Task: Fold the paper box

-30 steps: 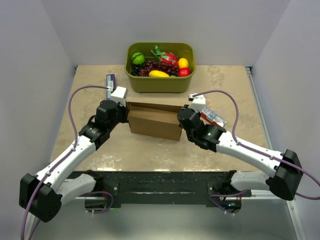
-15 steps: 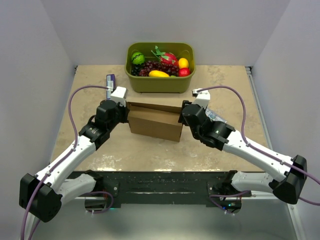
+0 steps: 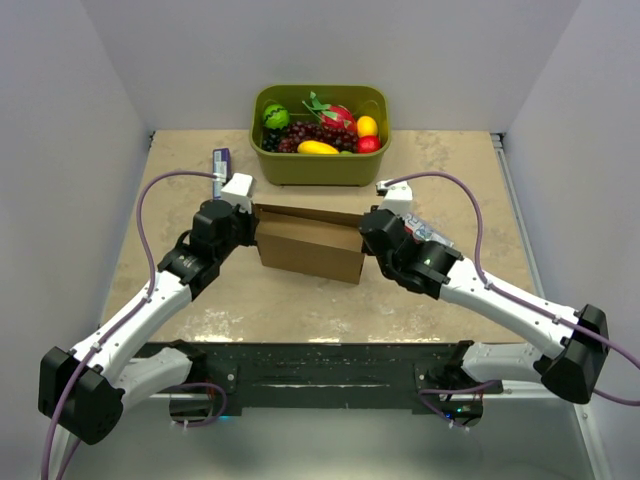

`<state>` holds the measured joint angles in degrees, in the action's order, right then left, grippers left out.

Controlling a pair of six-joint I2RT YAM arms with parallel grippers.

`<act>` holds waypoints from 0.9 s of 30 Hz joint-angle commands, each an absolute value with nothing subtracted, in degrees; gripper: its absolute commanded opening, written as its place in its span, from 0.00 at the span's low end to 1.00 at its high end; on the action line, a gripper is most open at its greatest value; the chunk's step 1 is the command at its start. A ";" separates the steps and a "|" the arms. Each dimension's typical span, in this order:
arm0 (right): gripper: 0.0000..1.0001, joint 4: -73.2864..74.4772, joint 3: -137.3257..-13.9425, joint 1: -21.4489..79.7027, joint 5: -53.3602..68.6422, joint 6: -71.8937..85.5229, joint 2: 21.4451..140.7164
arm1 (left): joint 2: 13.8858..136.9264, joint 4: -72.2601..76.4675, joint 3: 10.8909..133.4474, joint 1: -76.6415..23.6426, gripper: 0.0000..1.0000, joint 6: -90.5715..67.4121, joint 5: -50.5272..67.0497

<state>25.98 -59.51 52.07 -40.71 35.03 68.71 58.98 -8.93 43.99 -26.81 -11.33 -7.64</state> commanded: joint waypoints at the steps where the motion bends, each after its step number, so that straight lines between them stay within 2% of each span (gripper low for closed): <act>1: 0.00 24.00 -61.35 51.94 -39.20 34.80 68.99 | 60.64 -16.70 42.80 -27.07 0.00 -10.37 -6.86; 9: 0.00 23.73 -61.61 51.94 -35.77 36.47 70.57 | 60.82 -16.70 42.80 -27.07 0.00 -10.37 -6.68; 20: 0.00 36.73 -61.61 52.03 -38.49 37.27 71.45 | 60.73 -16.79 42.89 -26.98 0.00 -10.37 -7.03; 27: 0.00 39.11 -60.91 52.56 -37.44 37.88 73.65 | 60.73 -16.96 42.89 -27.07 0.00 -10.37 -7.21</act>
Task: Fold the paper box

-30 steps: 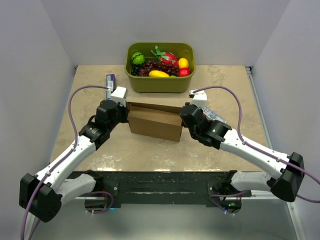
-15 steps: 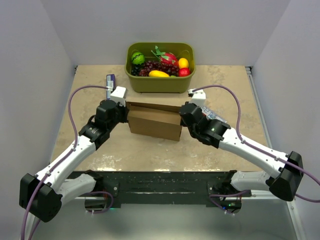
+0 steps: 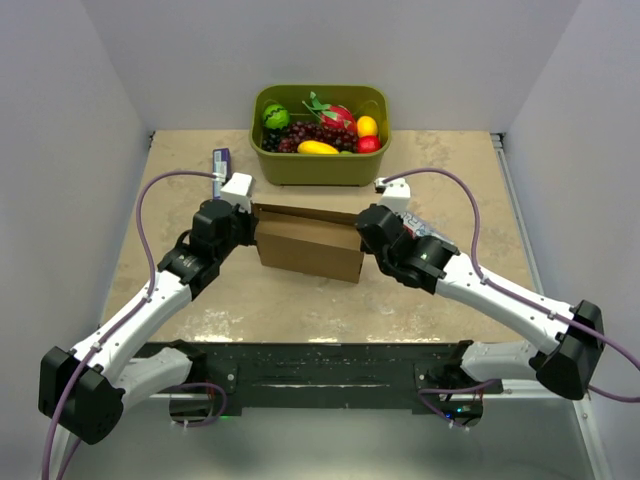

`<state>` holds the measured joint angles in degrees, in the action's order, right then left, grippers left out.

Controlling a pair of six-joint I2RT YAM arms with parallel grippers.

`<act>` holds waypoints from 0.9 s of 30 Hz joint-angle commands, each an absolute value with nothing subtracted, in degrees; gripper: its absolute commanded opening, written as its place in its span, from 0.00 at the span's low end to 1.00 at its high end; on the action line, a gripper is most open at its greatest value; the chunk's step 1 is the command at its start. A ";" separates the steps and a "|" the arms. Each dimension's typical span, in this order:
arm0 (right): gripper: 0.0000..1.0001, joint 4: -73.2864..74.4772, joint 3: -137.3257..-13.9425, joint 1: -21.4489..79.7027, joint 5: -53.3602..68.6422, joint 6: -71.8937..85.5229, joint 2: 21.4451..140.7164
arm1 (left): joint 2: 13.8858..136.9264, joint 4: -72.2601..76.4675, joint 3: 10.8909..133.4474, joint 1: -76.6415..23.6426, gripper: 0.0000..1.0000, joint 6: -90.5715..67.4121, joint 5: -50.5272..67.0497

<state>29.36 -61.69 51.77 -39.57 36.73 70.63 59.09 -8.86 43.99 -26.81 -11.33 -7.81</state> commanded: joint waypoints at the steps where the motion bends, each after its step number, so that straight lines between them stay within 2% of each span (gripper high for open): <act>1: 0.00 39.46 -60.82 52.65 -37.35 38.14 73.91 | 60.73 -16.96 42.89 -27.07 0.00 -10.37 -7.21; 23: 0.00 47.99 -66.71 57.48 -41.14 42.19 77.79 | 60.38 -16.96 43.07 -27.07 0.00 -10.28 -7.21; 27: 0.06 45.53 -66.62 57.39 -38.77 42.45 76.20 | 60.38 -17.05 43.07 -27.07 0.00 -10.28 -7.12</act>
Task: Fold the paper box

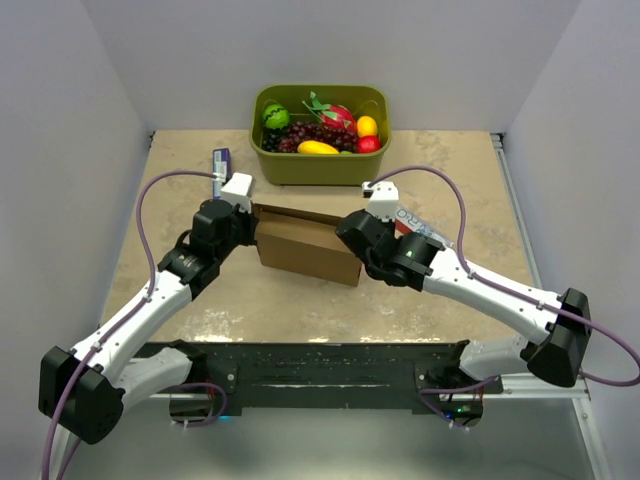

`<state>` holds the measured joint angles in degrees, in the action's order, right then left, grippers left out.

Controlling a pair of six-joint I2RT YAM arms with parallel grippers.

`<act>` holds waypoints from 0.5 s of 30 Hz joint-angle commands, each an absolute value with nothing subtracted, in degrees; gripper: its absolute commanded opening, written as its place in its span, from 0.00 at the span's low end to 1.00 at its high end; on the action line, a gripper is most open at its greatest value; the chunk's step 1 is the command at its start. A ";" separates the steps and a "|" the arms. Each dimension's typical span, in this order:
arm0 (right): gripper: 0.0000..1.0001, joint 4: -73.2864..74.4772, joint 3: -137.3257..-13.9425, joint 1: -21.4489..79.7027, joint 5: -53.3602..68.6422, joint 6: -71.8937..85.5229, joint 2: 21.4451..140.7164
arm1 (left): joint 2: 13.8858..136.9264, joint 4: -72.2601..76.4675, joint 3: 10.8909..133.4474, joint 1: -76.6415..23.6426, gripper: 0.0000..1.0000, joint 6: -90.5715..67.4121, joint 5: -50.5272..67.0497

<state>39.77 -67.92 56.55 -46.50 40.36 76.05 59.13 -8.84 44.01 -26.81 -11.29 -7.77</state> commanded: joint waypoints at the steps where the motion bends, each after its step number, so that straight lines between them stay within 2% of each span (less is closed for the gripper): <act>1: 0.09 44.57 -66.62 57.39 -38.24 42.54 76.20 | 60.29 -17.05 43.07 -27.07 0.00 -10.28 -7.21; 7: 0.16 43.41 -67.50 57.39 -37.35 43.15 77.69 | 60.12 -16.96 42.98 -27.07 0.00 -10.28 -7.03; 15: 0.17 44.91 -68.47 56.95 -39.11 43.33 77.78 | 59.85 -16.96 42.89 -27.07 0.00 -10.28 -6.86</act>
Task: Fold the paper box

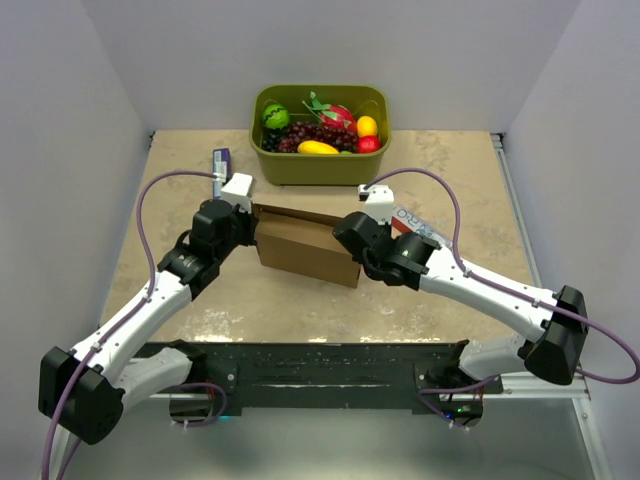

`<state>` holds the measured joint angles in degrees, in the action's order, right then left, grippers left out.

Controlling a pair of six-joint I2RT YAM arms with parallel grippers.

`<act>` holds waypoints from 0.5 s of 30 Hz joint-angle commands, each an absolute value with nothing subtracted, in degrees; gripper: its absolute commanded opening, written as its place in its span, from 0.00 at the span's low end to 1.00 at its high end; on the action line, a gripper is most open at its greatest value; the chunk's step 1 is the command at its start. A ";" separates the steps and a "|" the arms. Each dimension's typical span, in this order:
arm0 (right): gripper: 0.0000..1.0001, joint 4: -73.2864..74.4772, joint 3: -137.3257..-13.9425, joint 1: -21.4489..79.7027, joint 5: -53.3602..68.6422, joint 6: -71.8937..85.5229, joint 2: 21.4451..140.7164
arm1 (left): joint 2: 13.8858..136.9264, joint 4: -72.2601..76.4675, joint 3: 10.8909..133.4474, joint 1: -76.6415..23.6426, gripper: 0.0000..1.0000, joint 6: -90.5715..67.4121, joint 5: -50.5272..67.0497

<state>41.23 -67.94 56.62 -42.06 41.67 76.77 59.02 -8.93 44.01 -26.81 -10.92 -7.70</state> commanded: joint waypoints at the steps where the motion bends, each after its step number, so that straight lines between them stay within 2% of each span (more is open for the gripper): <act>1: 0.17 45.17 -68.90 56.87 -39.37 43.33 77.78 | 59.85 -17.05 42.89 -27.07 0.00 -10.28 -6.77; 3: 0.22 45.79 -69.08 56.60 -39.99 43.50 77.70 | 59.85 -16.96 42.89 -27.07 0.00 -10.28 -6.68; 7: 0.25 45.62 -69.43 56.08 -40.43 43.77 76.99 | 59.85 -16.88 42.89 -26.98 0.00 -10.28 -6.68; 15: 0.25 43.68 -69.70 55.20 -40.43 43.59 76.82 | 59.85 -16.88 42.80 -27.07 0.00 -10.28 -6.33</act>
